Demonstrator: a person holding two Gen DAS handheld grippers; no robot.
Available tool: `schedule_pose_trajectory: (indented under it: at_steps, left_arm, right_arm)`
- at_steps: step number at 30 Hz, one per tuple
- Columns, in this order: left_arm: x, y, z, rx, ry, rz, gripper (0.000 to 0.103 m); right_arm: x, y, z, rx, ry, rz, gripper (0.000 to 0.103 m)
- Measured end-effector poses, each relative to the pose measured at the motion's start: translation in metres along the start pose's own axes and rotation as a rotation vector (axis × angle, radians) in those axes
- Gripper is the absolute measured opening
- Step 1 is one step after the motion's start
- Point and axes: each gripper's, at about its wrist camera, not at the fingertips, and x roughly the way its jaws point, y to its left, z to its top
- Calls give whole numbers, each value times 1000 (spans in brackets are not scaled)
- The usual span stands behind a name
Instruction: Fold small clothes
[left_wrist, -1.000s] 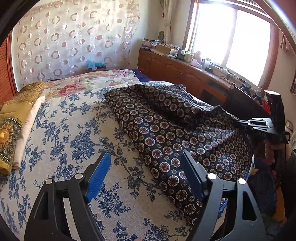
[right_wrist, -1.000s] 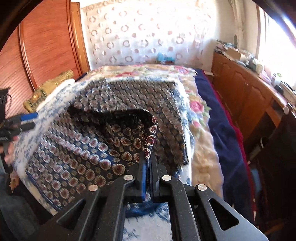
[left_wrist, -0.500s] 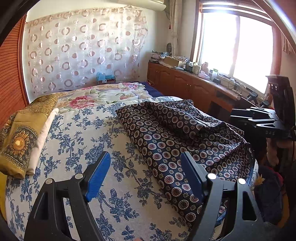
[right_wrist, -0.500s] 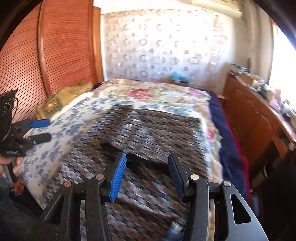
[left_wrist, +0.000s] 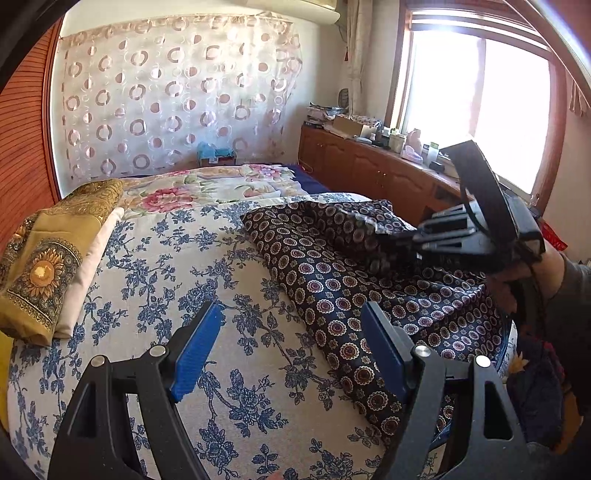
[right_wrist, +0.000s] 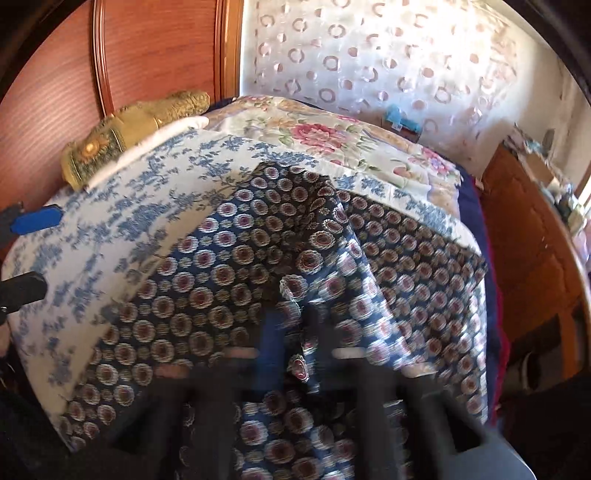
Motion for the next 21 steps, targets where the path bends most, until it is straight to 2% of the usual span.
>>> schedule_pose_trajectory:
  at_steps: [3,8,10,11,12,13,14,17,21]
  left_arm:
    - [1,2,-1,-8,2,-5,79]
    - [1,1,-2,-11,5,-10,79]
    - [2,1,-2,-11,9,-11,79]
    - [3,1,-2,-10,11,-11,79]
    - [3,1,-3,-9,12,-12,79]
    - [4,1,-3,-8,16,-12,79]
    - [6,1,-3,-8,19,-14,79]
    - [8,1,-4,-7,29,-18,79]
    - [15,0,-5,-13,46,-31,79]
  right_arm:
    - [-1,-14,13,17,-22,-54,3]
    - [1,-75,43,114,-42,-189,3]
    - [12,-96,53,137,-25,-299,3]
    - [18,-105,56,148,-9,-344,12]
    - [23,-115,58,165,16,-386,28]
    - [26,-123,58,191,31,-417,36]
    - [26,-129,59,214,29,-424,48]
    - [22,-133,52,270,0,-365,50]
    - [16,-130,29,258,6,-198,50]
